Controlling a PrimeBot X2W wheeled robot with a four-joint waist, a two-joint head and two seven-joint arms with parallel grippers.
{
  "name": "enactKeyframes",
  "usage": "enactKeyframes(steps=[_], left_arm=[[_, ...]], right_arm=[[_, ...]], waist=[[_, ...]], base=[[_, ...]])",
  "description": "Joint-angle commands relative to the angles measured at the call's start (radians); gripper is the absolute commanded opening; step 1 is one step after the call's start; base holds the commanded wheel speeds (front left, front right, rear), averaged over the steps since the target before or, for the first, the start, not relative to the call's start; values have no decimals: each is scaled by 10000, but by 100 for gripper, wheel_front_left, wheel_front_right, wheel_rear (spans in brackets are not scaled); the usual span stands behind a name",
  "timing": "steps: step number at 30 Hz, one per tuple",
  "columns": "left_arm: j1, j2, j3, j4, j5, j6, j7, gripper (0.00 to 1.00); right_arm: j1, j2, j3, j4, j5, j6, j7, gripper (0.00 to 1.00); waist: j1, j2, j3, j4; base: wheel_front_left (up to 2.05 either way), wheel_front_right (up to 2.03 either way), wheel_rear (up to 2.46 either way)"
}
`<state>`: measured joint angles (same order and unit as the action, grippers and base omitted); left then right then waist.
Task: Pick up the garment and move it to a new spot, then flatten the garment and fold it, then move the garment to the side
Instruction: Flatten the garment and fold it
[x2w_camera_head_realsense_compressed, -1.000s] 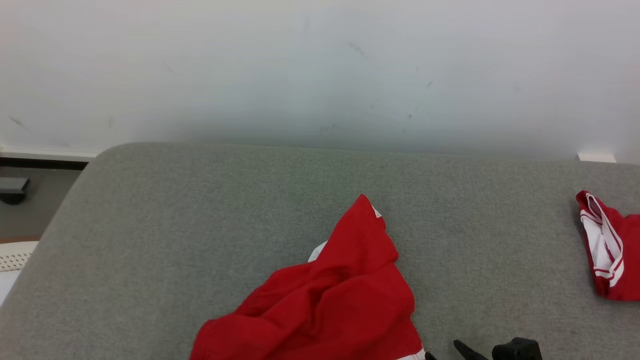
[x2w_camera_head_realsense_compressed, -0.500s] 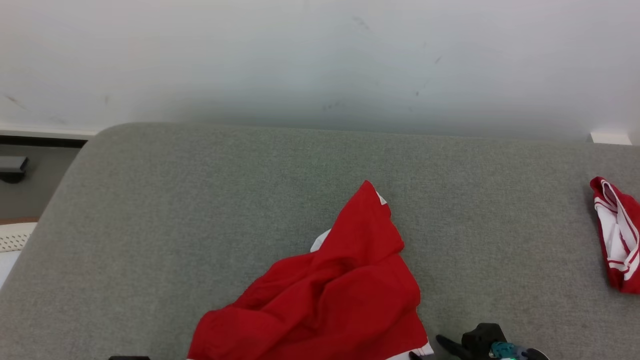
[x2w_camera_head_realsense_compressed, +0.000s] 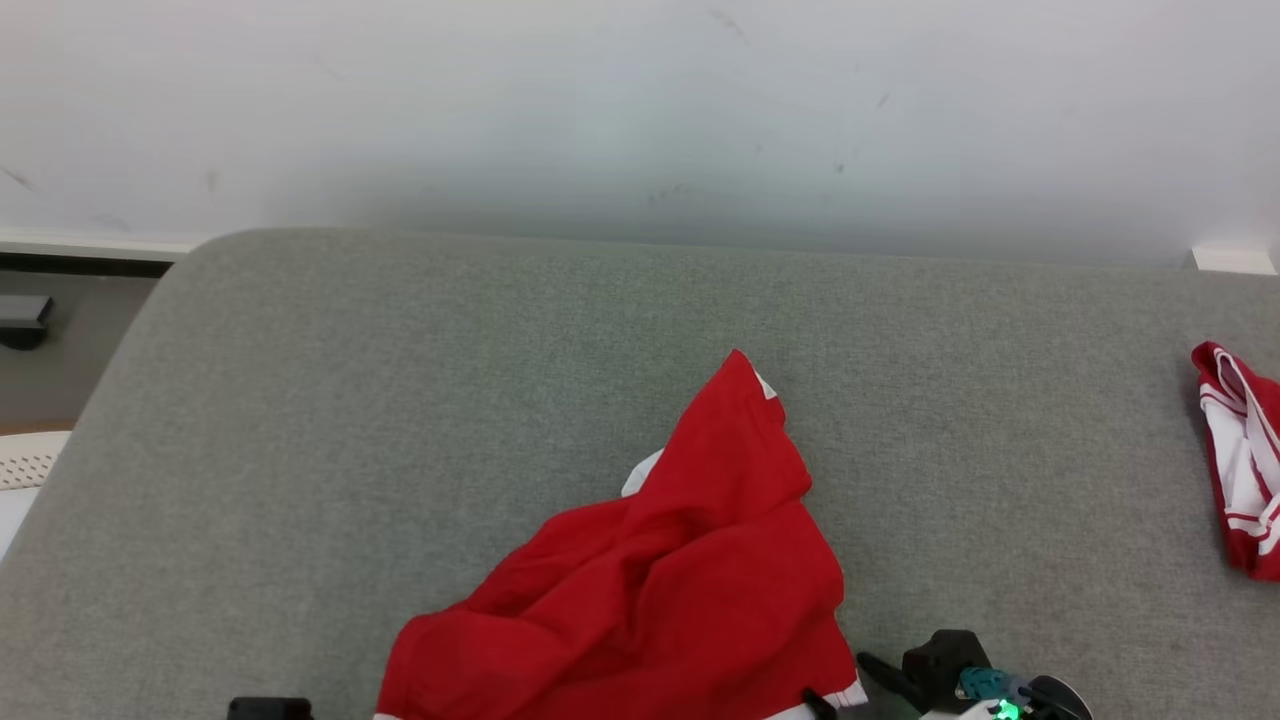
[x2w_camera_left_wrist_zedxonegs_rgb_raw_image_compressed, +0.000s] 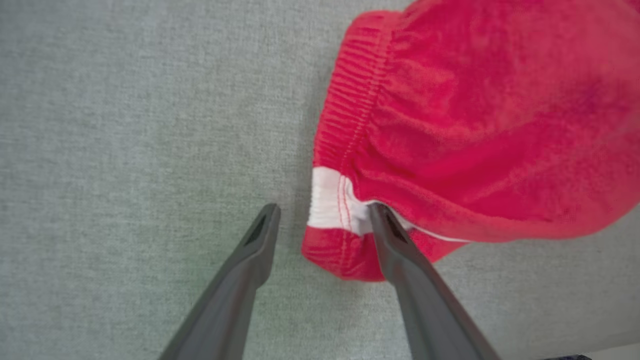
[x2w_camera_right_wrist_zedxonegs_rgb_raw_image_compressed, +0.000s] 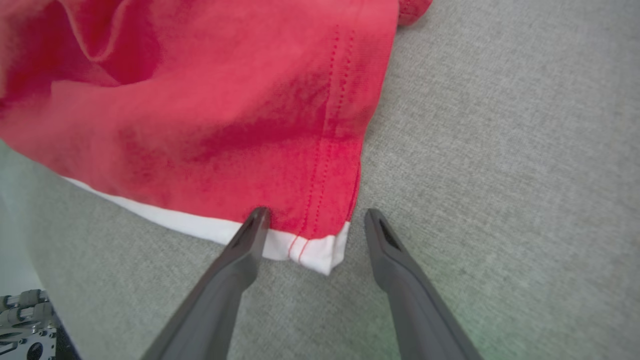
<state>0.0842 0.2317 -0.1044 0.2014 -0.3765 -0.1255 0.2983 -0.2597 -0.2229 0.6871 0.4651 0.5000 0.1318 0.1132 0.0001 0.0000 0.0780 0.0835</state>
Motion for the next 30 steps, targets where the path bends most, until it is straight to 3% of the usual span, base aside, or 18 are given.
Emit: enactKeyframes(steps=[1,3,4,5,6,7,8,10,16,30], left_arm=[[-113,89,-37,109,88,-1,25,93],[-231,81,-102,249,23,-8,30,90],[-272,91,-157,326,3,-13,20,76],[-305,101,-201,402,-16,-18,17,52],[-353,103,-254,477,-50,-21,29,40],[-409,106,-314,528,-68,-27,29,22],[-471,96,-361,582,-91,-29,-1,2],[-565,77,-455,681,-158,-32,-75,0],[-729,-46,-399,361,-754,-46,-330,0],[-335,-117,-266,-2809,-2496,-50,256,0]], right_arm=[[-51,-2,98,130,72,-25,52,100],[-123,0,164,172,103,-25,87,100],[-157,4,223,194,131,-25,120,100],[-184,14,283,211,173,-25,134,100],[-219,25,347,225,197,-25,132,100],[-276,40,448,224,194,-25,123,75],[-307,84,497,222,321,-23,74,35],[-390,138,605,259,442,-18,-13,0],[-667,71,291,365,855,-23,-760,0],[-316,-225,-1368,-666,1619,-23,-1891,0]], waist=[[-1,0,32,-20],[-1,0,83,-33],[-1,0,99,-43],[-1,0,119,-52],[-1,0,141,-60],[-1,0,169,-72],[-1,0,190,-83],[-1,0,205,-102],[-1,0,113,-145],[-1,0,-432,-433]], base=[[0,0,0],[0,0,0],[0,0,0],[0,0,0],[0,0,0],[0,0,0],[0,0,0],[0,0,0],[0,0,0],[0,0,0]])
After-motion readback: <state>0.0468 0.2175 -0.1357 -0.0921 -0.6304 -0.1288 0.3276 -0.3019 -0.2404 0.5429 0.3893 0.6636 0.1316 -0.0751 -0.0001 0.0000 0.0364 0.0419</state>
